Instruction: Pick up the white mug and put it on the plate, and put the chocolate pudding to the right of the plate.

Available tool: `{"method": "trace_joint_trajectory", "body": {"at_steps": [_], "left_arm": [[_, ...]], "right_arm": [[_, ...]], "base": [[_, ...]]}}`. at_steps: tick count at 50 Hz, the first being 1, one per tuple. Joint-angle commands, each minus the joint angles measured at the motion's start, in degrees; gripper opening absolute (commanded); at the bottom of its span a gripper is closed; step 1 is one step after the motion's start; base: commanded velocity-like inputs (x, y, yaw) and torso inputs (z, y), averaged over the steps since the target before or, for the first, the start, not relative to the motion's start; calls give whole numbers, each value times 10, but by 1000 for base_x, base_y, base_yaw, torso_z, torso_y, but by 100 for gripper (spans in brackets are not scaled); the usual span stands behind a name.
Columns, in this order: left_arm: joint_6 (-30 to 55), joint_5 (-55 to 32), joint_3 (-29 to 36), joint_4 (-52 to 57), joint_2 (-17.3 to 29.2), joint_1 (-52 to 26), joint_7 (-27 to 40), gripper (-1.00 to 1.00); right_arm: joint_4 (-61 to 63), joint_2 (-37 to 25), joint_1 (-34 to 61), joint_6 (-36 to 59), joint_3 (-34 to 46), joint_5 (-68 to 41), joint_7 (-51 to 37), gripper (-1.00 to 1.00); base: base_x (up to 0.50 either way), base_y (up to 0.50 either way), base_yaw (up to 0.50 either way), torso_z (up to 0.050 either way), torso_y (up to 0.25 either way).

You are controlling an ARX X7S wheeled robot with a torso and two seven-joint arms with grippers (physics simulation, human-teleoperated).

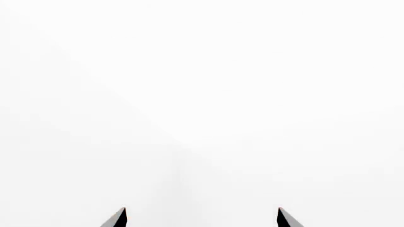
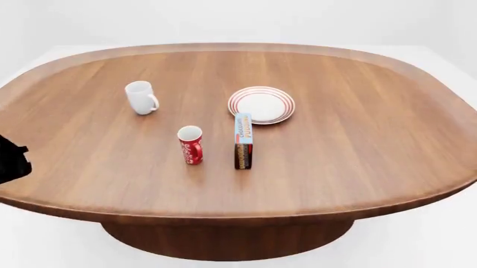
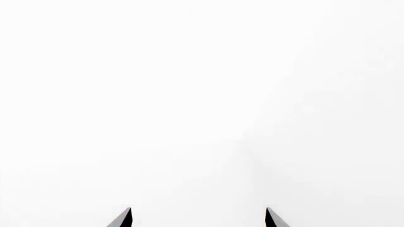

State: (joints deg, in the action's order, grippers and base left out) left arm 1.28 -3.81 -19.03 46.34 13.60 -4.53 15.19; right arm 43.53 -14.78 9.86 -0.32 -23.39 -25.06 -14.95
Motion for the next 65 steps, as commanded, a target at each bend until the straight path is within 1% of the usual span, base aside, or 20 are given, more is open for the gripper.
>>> {"method": "trace_joint_trajectory", "body": {"at_steps": [1, 8, 27, 65], "left_arm": [[-8, 10, -69, 51, 0, -1, 10, 100], [-13, 14, -58, 38, 0, 2, 10, 100], [-5, 13, -44, 37, 3, 2, 13, 100], [-5, 14, -29, 35, 10, 11, 22, 100]], "right_arm": [[66, -10, 10, -16, -57, -22, 3, 100], [65, -13, -2, -13, -30, -18, 19, 100], [48, -19, -21, -12, 12, -17, 45, 100], [46, -26, -37, -25, 33, -16, 53, 100]], "base": [[469, -16, 0, 0, 0], [500, -32, 0, 0, 0], [500, -31, 0, 0, 0], [500, -33, 0, 0, 1]]}}
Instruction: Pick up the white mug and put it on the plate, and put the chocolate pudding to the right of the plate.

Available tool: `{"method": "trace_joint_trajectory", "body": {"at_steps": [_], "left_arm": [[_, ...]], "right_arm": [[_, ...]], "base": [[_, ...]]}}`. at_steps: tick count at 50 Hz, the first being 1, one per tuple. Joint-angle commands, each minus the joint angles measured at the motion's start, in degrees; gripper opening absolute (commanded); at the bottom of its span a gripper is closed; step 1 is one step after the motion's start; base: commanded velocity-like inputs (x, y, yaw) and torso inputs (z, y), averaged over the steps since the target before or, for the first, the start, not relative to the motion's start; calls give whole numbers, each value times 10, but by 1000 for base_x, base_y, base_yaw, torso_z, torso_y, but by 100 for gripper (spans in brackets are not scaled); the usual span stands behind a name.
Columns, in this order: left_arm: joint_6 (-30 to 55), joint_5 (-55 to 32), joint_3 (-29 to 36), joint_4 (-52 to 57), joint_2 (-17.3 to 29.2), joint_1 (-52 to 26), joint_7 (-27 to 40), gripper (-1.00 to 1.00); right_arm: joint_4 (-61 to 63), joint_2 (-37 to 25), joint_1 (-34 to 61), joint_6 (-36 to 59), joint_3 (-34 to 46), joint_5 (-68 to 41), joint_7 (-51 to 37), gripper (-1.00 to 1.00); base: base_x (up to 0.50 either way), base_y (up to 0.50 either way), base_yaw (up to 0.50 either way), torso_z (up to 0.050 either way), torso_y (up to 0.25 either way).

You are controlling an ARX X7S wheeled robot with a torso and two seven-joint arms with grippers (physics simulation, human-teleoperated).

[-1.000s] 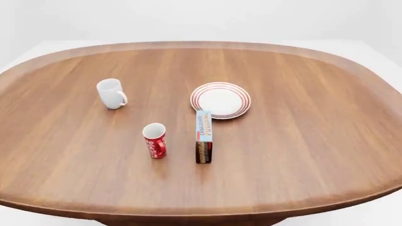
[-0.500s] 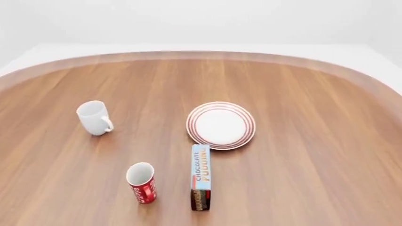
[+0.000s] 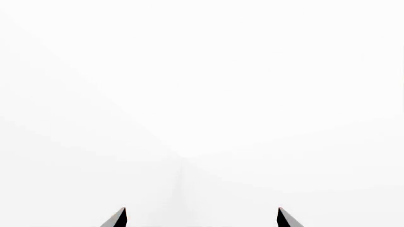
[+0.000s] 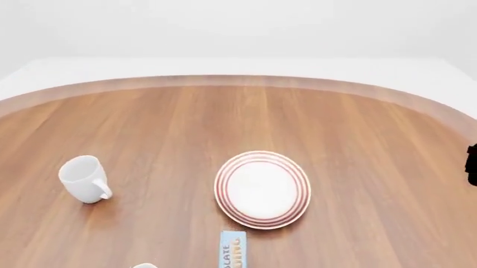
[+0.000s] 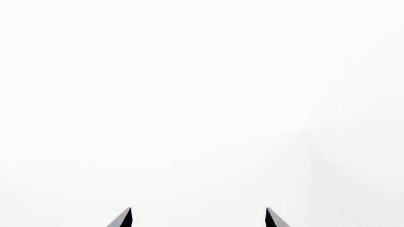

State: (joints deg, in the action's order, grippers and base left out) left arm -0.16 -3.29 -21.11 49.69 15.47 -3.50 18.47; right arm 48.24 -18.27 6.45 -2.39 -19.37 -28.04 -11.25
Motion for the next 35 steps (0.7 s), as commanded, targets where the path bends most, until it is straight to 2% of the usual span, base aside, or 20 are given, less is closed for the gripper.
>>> {"method": "trace_joint_trajectory", "body": {"at_steps": [1, 27, 35], "left_arm": [[9, 9, -7, 1, -9, 1, -10, 100], [8, 8, -3, 0, -3, 3, -3, 100], [7, 10, 1, -3, -1, 5, -2, 100]], "right_arm": [[-1, 9, -3, -4, -8, 12, 15, 100], [0, 6, -10, -17, 5, 14, 18, 100], [-1, 12, -14, -37, 14, 44, 24, 100]], "base": [[500, -31, 0, 0, 0], [500, -8, 0, 0, 1], [48, 107, 0, 0, 0]]}}
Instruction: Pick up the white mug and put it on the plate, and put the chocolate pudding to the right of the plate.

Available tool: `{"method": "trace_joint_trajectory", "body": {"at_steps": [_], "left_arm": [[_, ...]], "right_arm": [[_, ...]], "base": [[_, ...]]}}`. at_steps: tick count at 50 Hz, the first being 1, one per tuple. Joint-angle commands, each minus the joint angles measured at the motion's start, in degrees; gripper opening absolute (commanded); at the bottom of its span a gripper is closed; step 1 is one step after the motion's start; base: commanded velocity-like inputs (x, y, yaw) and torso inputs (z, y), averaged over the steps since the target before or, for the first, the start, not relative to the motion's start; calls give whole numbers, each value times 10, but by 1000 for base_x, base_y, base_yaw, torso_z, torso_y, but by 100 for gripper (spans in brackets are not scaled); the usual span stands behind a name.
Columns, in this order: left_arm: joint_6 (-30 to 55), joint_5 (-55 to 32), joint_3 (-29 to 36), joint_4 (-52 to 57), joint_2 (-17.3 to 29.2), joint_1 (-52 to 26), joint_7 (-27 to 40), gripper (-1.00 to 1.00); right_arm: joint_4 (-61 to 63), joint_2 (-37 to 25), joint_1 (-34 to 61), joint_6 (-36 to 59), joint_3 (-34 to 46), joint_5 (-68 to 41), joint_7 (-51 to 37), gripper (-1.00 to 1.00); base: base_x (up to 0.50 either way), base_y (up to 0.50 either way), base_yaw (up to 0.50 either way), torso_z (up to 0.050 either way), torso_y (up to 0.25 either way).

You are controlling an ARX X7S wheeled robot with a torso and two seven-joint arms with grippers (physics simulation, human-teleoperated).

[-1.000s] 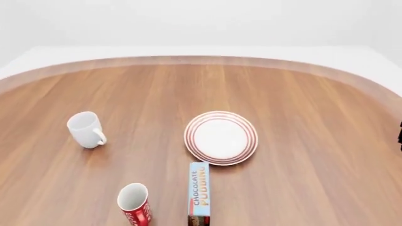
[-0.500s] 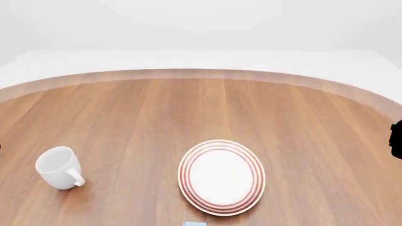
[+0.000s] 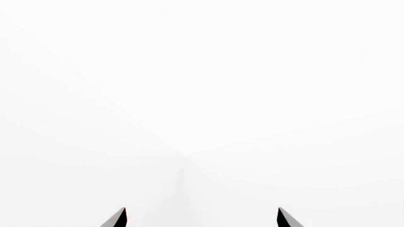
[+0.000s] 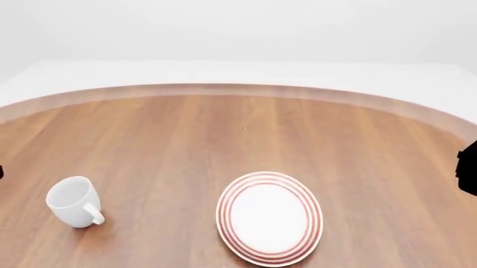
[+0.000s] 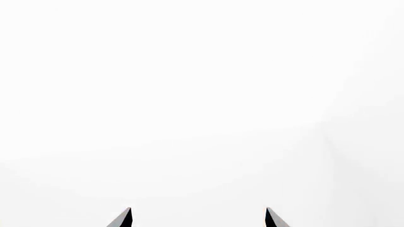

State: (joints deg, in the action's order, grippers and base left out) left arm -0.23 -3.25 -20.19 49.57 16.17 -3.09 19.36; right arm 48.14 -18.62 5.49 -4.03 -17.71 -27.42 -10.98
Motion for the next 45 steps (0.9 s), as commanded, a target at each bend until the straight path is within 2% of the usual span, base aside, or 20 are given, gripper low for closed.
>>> {"method": "trace_joint_trajectory", "body": {"at_steps": [1, 12, 24, 27, 45], "left_arm": [[8, 11, -7, -3, -8, 1, -12, 100], [7, 12, -2, -9, -6, 2, -9, 100], [23, 8, 1, -8, -3, 3, -7, 100], [46, 42, 21, -10, 7, 1, -10, 100], [61, 46, 26, -6, 6, 3, -4, 100]], "right_arm": [[-1, 17, -4, -25, 1, 49, 23, 100], [-4, 14, -4, -25, 3, 50, 19, 100], [-5, 12, -4, -19, -5, 38, 7, 100], [-4, 11, -4, -19, -4, 37, 7, 100], [-5, 8, -7, -22, -1, 37, 3, 100]], "base": [[-16, 500, 0, 0, 0], [-16, 500, 0, 0, 0], [0, 14, 0, 0, 0], [0, 0, 0, 0, 0], [0, 0, 0, 0, -250]]}}
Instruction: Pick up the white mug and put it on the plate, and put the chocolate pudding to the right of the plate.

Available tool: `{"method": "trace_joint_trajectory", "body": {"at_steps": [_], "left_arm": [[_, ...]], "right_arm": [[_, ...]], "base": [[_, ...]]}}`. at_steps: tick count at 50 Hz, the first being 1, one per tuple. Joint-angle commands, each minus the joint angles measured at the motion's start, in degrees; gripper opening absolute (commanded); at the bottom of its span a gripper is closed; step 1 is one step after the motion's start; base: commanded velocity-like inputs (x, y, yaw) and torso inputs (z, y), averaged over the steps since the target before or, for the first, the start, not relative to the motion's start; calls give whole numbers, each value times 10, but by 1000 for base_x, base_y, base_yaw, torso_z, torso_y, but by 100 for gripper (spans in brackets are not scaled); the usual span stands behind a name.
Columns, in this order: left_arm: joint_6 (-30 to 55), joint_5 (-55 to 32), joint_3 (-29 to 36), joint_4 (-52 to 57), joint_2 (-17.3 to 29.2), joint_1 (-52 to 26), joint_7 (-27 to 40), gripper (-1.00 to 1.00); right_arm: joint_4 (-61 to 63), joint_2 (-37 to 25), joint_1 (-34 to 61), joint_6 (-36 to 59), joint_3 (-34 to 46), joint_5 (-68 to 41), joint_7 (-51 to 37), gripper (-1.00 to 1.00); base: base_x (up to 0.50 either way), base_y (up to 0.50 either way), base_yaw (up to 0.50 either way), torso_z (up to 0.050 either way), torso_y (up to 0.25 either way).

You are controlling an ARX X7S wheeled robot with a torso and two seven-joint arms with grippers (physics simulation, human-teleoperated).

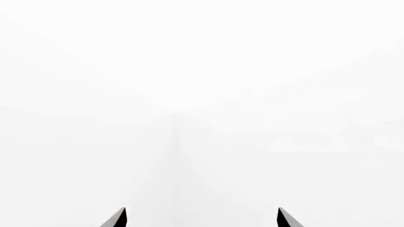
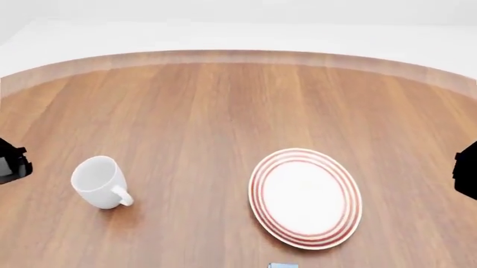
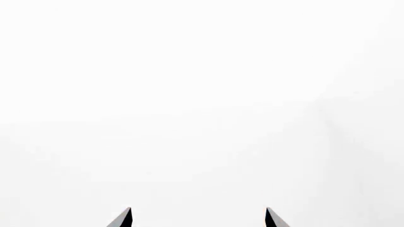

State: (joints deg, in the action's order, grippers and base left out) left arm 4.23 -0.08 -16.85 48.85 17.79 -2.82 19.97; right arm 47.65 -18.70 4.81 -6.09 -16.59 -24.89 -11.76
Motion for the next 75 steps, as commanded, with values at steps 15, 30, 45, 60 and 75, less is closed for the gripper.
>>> {"method": "trace_joint_trajectory", "body": {"at_steps": [15, 30, 45, 60, 75], "left_arm": [[439, -16, 108, 59, -71, -103, 65, 100], [654, 19, 225, 26, -153, -192, 167, 100], [774, -74, 236, -61, -177, -278, 283, 100], [732, -302, 232, -248, -175, -366, 509, 100], [631, -350, 247, -370, -163, -376, 614, 100]], "right_arm": [[-2, 5, -1, -3, -8, 10, 9, 100], [-1, 1, -1, -1, -9, 4, 2, 100], [-10, 1, -3, -9, -5, 6, 3, 100], [-12, -1, -5, -13, -3, 2, 2, 100], [-18, 0, -9, -21, 5, 5, 4, 100]], "base": [[0, 0, 0, 0, -10], [0, 0, 0, 0, 0], [0, 0, 0, 0, 0], [0, 0, 0, 0, 0], [0, 0, 0, 0, 0]]}}
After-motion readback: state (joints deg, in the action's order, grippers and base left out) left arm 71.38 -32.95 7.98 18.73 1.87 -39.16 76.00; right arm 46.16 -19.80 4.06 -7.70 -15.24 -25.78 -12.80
